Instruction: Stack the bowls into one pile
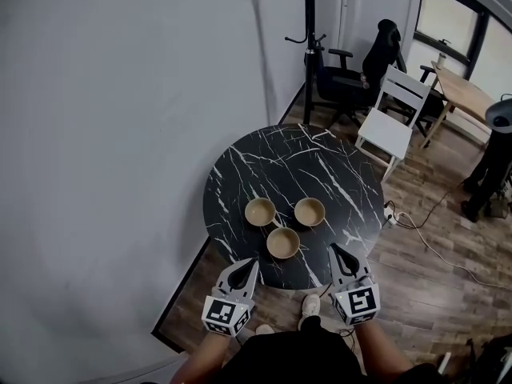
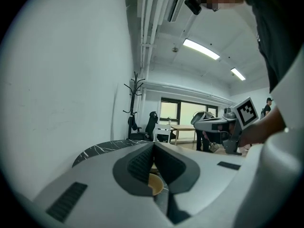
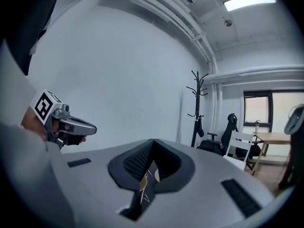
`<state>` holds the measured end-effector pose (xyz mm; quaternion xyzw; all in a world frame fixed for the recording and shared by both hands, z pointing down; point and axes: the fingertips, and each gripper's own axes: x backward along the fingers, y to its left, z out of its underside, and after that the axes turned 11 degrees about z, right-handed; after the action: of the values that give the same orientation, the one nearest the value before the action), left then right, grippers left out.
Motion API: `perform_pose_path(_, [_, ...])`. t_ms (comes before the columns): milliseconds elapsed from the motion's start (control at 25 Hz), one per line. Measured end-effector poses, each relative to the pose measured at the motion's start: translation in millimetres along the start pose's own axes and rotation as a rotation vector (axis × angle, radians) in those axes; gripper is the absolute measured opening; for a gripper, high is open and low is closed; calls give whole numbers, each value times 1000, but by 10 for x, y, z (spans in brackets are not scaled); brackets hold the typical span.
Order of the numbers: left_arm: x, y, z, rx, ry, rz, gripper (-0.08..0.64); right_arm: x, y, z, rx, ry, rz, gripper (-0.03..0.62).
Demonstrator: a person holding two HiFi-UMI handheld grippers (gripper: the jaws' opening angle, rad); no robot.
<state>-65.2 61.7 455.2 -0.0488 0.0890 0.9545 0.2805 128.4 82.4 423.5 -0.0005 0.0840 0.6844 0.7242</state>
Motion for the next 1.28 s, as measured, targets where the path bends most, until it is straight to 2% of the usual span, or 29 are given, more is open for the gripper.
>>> perform_pose_path(160, [-169,80,-19,2,-14,-39,14,-179,-174,78,-4,4,-18,11])
perform_pose_path(680, [-730,178,-4,-32,34,-167,14,-709,-575,229,-39,7,-143,11])
perform_pose_path(1040, [-844,189,23,-40,67,-249,14,-943,-576,296,-32,-4,-266,10])
perform_pose_path(1280, [-864,335,94,-23,79,-257,14,-1118,-524,397,-27,19,-289,11])
